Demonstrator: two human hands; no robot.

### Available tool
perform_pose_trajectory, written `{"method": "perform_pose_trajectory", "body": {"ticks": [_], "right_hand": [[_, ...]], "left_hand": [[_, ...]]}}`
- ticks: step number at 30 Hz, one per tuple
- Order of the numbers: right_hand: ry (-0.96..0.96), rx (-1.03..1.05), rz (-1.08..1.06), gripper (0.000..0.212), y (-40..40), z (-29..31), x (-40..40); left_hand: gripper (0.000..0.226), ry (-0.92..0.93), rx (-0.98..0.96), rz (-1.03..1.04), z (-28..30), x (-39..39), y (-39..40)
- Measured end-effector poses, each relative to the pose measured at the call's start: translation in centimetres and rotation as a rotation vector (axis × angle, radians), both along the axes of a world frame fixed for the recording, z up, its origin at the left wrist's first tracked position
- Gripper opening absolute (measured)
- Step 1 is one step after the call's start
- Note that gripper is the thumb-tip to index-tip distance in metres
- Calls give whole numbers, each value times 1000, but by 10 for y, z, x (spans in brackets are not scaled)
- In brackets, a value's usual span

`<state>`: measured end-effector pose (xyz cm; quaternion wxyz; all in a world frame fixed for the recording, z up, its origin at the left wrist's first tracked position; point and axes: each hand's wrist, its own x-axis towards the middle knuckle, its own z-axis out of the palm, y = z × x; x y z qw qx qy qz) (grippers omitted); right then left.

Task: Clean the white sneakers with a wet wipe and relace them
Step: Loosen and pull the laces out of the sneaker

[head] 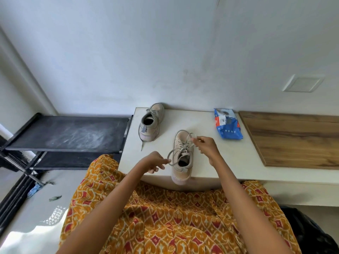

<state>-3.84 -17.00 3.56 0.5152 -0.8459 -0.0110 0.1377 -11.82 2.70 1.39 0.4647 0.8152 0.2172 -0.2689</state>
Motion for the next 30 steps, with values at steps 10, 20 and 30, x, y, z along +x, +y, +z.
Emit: {"method": "perform_pose_trajectory", "body": {"ticks": [10,20,30], "right_hand": [[-247,-122,304,17,-4,22,-33],[-655,-558,208,8,7,-3,-58],[-473,-427,103,19,1,1,-51]], "left_hand": [[10,-516,-306,100,45,12,-26],[5,-1028,805,-358,-3,3,-46],[27,-1057,774,-194,5,0,-37]]}}
